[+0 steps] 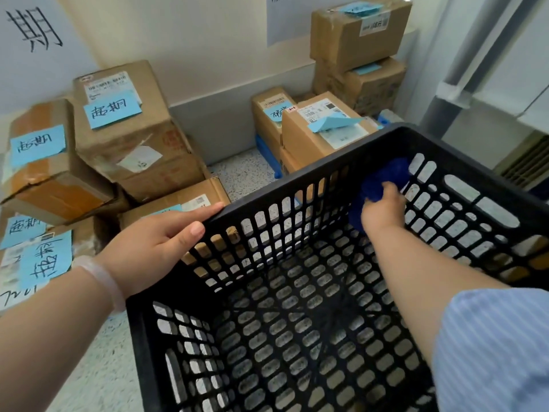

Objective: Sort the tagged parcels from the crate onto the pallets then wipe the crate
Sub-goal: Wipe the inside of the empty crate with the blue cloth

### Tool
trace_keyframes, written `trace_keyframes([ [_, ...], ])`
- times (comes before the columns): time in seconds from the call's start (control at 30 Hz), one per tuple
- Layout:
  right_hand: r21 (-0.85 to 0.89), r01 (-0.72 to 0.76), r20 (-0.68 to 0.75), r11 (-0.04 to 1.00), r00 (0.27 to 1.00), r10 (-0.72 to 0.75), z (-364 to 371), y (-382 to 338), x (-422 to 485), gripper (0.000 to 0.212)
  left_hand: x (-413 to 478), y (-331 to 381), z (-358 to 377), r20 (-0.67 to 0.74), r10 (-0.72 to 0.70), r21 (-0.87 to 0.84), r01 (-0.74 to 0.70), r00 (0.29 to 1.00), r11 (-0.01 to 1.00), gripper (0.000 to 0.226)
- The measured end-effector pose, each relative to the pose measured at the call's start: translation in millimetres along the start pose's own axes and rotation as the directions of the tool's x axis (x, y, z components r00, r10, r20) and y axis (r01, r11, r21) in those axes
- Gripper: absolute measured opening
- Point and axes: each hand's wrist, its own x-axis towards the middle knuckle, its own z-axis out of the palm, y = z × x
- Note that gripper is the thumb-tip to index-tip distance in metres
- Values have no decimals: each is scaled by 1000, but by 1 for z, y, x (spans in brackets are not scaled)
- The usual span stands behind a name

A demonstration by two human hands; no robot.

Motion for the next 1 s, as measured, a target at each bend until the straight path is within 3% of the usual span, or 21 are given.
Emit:
trace_keyframes([
  [0.07, 294, -171, 18, 940, 985, 174, 25, -3, -11, 42, 1, -1, 0, -3, -3, 11, 3, 1000, 1000, 43],
  [0.13, 467, -277, 45, 840, 956, 291, 47, -2, -27, 41, 2, -3, -1, 5, -7, 34, 7, 1000, 999, 47],
  [0.33, 426, -363, 29, 829, 921, 389, 81, -13, -68, 36, 3, -5, 0, 31, -10, 51, 8, 999, 999, 45],
  [0.5, 365, -464, 117, 807, 883, 455, 99, -34, -113, 37, 2, -2, 0, 37, -28, 94, 24, 999, 995, 45],
  [0.67, 466, -641, 380, 610, 767, 517, 119, -63, -186, 40, 2, -1, -1, 31, -36, 92, 33, 999, 995, 52],
  [0.8, 293, -498, 550, 816, 786, 282, 142, -64, -239, 33, 2, -2, -1, 35, -28, 129, 24, 999, 991, 54],
  [0.87, 183, -308, 566, 934, 810, 157, 150, -59, -255, 28, 2, -4, -1, 29, -32, 147, 27, 999, 989, 56],
  [0.93, 30, 57, 573, 998, 817, -63, 145, -50, -255, 39, 2, -4, -1, 30, -34, 162, 29, 999, 986, 57],
  [0.97, -43, 284, 595, 958, 777, -204, 140, -41, -247, 42, 2, -5, -1, 29, -36, 162, 30, 999, 986, 57],
  [1.0, -98, 479, 676, 872, 676, -295, 130, -36, -236, 40, 2, -4, -1, 30, -37, 157, 32, 999, 987, 56],
])
